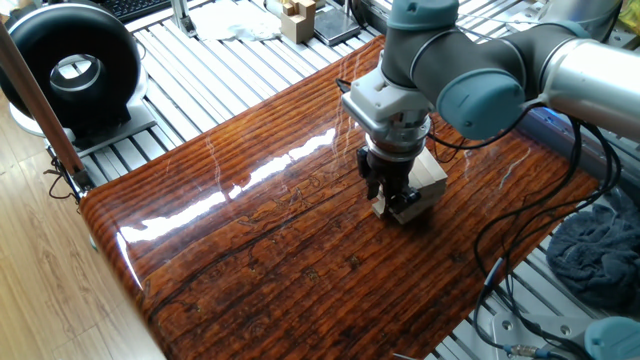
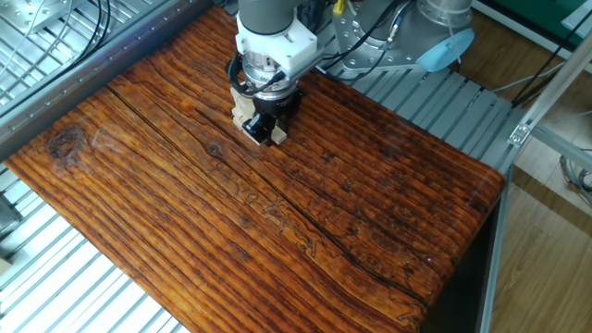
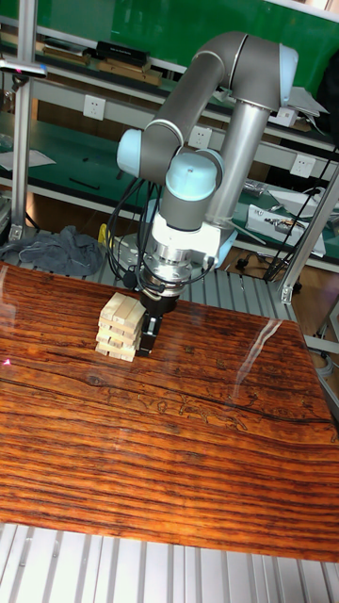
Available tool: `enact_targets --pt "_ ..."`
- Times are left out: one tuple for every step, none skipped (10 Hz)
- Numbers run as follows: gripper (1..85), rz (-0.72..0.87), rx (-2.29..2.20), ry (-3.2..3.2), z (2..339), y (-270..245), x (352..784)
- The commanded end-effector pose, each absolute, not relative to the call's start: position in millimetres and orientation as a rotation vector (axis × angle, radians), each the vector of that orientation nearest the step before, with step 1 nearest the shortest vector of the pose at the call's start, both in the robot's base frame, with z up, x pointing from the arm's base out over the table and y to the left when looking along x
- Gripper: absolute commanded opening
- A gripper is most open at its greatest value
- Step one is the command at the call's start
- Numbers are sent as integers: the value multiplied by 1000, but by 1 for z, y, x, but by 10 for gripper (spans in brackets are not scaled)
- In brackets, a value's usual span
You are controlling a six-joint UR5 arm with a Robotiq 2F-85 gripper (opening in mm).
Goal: Play Jenga
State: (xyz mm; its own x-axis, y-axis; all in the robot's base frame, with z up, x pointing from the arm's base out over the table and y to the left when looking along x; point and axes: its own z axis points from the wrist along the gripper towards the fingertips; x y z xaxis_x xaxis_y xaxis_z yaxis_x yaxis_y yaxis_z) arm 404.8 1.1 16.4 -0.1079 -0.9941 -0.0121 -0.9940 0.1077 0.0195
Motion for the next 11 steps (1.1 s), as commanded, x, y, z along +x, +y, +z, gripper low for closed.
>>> enact_targets --pt "447 -34 2126 -2318 17 1 407" --pt "447 -33 2139 -2311 17 2 408" --pt "447 -34 2153 -2302 17 3 408" --pt "447 -55 2168 -2299 18 7 407" --pt "447 -67 2182 -2293 18 9 407" --pt "447 -72 2193 -2284 18 10 407" --pt "447 -56 2219 -2261 18 8 409" --pt "447 -54 2225 -2254 18 8 409" --pt "450 -56 2224 -2253 18 8 408" --pt "450 -47 2215 -2254 18 6 408" --pt "450 -11 2202 -2248 17 -1 410"
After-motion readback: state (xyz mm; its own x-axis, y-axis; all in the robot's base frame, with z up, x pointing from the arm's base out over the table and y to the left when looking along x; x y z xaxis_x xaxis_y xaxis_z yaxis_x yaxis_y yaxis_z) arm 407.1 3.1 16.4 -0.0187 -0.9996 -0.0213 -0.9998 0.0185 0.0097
